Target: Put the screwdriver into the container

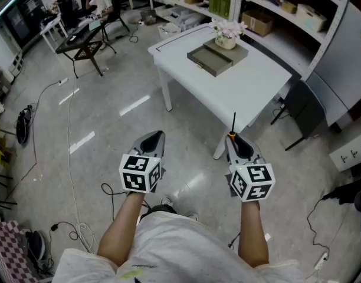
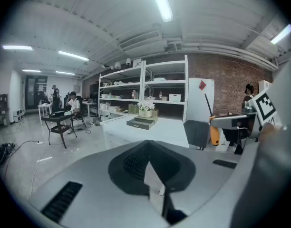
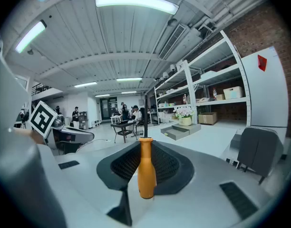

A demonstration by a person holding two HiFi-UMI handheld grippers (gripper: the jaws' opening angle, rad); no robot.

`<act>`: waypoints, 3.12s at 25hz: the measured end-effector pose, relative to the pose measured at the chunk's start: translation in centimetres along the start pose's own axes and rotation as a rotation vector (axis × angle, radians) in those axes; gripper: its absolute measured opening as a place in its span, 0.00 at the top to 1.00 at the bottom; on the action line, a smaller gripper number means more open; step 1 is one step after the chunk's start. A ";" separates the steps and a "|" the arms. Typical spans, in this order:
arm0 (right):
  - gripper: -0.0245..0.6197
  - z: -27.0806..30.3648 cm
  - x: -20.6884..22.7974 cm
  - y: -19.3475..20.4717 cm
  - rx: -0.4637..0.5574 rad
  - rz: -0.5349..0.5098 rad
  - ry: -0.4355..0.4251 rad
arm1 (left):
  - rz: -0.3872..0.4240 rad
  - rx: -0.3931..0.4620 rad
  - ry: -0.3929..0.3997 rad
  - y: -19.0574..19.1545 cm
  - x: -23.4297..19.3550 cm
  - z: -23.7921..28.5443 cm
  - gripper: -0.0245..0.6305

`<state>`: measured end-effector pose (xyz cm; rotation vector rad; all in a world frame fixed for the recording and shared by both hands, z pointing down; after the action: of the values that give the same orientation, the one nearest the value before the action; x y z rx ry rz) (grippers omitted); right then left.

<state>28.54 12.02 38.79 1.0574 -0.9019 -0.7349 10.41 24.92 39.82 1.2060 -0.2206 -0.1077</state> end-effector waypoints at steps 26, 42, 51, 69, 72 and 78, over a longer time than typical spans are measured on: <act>0.85 14.5 0.7 -1.4 -0.085 0.008 0.090 | -0.018 -0.023 0.192 -0.9 -10.1 12.7 0.96; 0.85 23.2 0.6 -4.7 -0.063 0.008 0.207 | 0.025 -0.031 0.332 -3.0 -17.4 21.2 0.96; 0.85 26.1 1.3 -6.1 -0.054 -0.009 0.221 | 0.016 -0.046 0.339 -3.3 -20.0 24.1 0.96; 0.85 34.2 8.8 -8.8 -0.056 0.015 0.226 | 0.054 -0.089 0.359 -5.9 -21.9 34.8 0.96; 0.85 36.1 10.6 -9.4 -0.067 0.021 0.221 | 0.055 -0.100 0.359 -6.7 -22.2 37.4 0.96; 0.85 39.6 14.2 -10.4 -0.087 0.033 0.218 | 0.050 -0.123 0.367 -7.7 -22.4 42.5 0.96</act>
<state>-1.04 -19.50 41.25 1.0213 -0.6932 -0.6126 -20.77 -12.21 44.50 1.0756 0.0763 0.1416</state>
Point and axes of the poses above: the fingertips, and each gripper's own axes: z forward along the fingers, x to its right, y out of its underside, the point moved 2 cm from there along -z, backward along the fingers, and after that the axes turned 9 degrees about z, right-handed, at the moved point
